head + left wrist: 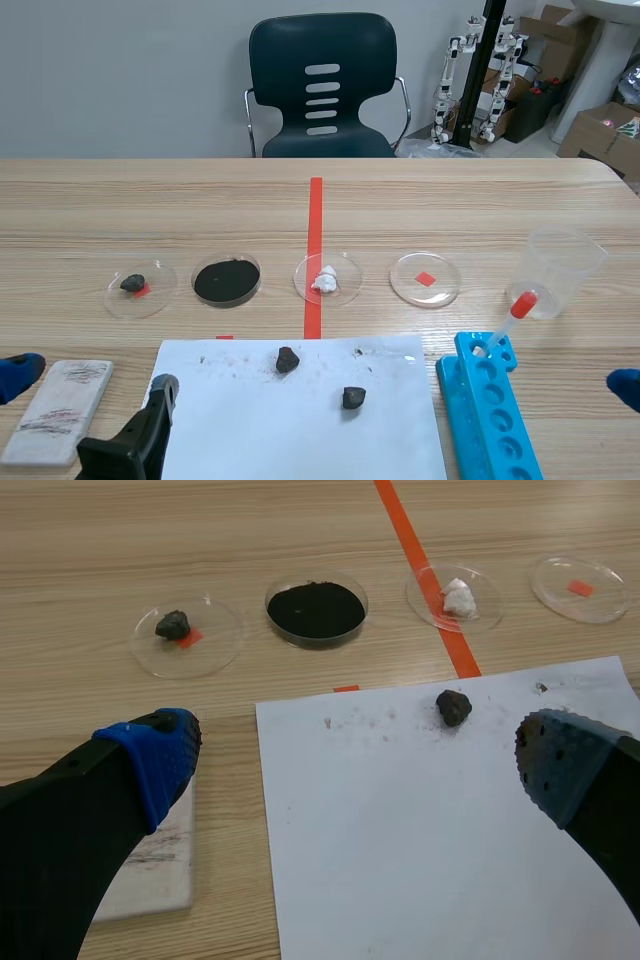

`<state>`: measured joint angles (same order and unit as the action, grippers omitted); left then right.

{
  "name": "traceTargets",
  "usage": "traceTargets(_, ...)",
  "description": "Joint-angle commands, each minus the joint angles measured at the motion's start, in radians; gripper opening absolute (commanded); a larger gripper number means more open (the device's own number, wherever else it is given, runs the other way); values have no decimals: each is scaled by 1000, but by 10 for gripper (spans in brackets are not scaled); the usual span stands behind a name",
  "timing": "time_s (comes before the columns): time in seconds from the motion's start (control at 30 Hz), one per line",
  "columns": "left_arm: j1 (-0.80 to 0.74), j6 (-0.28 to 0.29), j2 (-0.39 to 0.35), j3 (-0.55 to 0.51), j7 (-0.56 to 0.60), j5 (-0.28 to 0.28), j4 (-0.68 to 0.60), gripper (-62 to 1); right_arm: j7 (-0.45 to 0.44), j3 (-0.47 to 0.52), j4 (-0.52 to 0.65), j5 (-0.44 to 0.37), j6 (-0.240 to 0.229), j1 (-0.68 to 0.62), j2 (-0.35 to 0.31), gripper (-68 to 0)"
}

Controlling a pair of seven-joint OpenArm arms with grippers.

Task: Put the middle mineral back

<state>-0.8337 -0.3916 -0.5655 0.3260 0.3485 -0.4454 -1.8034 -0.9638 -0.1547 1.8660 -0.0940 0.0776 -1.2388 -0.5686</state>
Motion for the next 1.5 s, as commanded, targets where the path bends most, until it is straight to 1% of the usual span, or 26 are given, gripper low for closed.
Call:
traceTargets(0.0, 1, 2, 5, -1, 17, 5, -11, 14, -18, 3, 20, -3, 0, 4, -5, 4)
traceTargets(1.47, 3, 2, 5, -1, -5, 5, -11, 14, -18, 3, 20, -3, 0, 4, -5, 4)
